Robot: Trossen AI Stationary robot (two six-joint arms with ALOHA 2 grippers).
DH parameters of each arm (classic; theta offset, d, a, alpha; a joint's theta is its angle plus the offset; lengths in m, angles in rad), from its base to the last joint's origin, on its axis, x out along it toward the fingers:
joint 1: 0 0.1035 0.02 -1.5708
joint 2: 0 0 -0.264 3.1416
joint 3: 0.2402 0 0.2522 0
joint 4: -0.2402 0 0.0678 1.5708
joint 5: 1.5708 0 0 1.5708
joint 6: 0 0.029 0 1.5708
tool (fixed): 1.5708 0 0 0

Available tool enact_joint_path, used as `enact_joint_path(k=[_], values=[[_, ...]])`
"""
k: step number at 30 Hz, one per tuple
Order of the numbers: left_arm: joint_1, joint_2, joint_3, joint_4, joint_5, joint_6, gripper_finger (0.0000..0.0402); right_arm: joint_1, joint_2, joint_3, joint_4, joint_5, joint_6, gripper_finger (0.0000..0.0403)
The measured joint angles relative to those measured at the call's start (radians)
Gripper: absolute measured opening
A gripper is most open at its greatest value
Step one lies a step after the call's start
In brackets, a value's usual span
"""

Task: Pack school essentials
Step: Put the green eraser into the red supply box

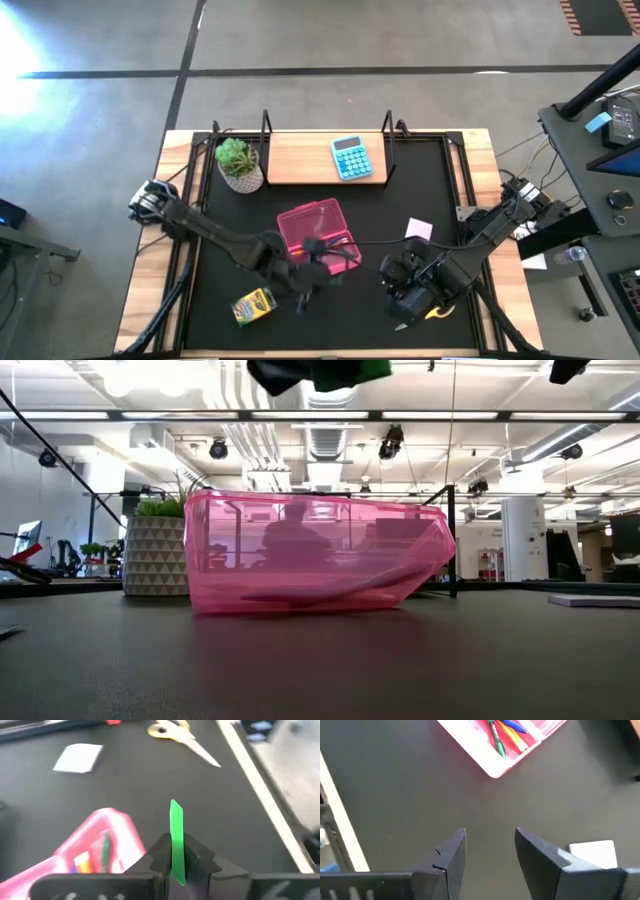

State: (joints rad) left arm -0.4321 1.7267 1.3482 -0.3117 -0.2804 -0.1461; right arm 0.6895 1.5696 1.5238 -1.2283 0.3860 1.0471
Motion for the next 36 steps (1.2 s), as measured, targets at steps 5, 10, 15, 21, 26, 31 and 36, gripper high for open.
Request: enact_joint_path(k=[5, 10, 15, 21, 26, 31, 36], values=[[0.084, -0.012, -0.015, 0.011, -0.026, -0.095, 0.0022, -0.002, 0.000, 0.000, 0.002, 0.011, -0.093, 0.0160], [0.156, 0.067, -0.036, 0.003, -0.016, -0.226, 0.0022, -0.003, 0.000, 0.000, 0.000, 0.017, -0.151, 0.0160], [0.216, 0.118, -0.033, 0.023, 0.003, -0.332, 0.0022, -0.003, 0.000, -0.001, -0.001, 0.028, -0.175, 0.0160], [0.243, 0.162, -0.033, 0.055, 0.136, -0.350, 0.0022, -0.003, 0.000, -0.001, -0.002, 0.034, -0.186, 0.0160], [0.247, 0.193, -0.032, 0.067, 0.145, -0.347, 0.0022, -0.003, 0.000, -0.003, -0.002, 0.035, -0.195, 0.0160], [0.254, 0.215, -0.033, 0.066, 0.144, -0.348, 0.0022, -0.003, 0.000, -0.006, -0.003, 0.035, -0.195, 0.0160], [0.262, 0.213, -0.034, 0.074, 0.143, -0.347, 0.0023, -0.003, 0.000, -0.006, -0.002, 0.035, -0.194, 0.0160]])
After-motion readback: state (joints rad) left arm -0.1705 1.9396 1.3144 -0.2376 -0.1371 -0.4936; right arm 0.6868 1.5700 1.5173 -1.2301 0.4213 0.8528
